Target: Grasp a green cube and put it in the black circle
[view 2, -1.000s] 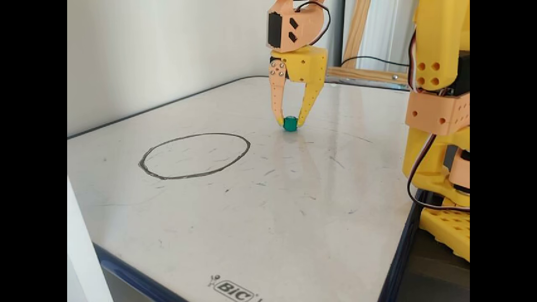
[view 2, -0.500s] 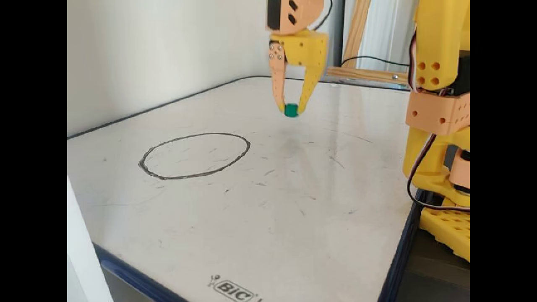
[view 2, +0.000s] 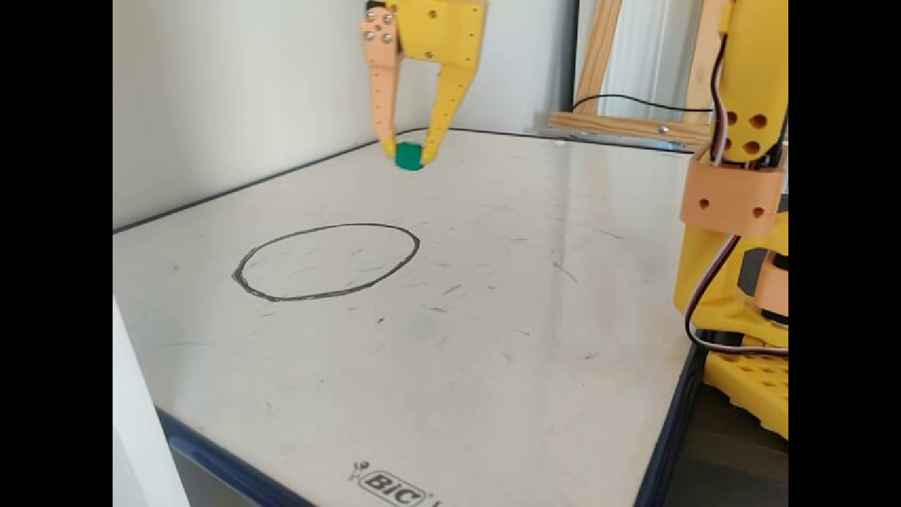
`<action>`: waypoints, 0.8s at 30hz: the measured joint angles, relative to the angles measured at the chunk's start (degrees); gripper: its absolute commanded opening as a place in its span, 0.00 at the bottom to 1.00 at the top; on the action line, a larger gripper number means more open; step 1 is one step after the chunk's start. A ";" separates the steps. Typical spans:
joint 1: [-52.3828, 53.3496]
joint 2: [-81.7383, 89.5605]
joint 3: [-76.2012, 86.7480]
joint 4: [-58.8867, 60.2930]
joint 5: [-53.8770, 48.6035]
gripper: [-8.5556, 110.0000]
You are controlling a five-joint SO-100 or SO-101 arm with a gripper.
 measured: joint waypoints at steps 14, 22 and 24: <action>-7.03 -12.83 -5.63 -8.17 5.89 0.07; -6.86 -17.40 -7.38 -9.93 5.98 0.07; -6.86 -18.46 -7.73 -10.63 5.89 0.07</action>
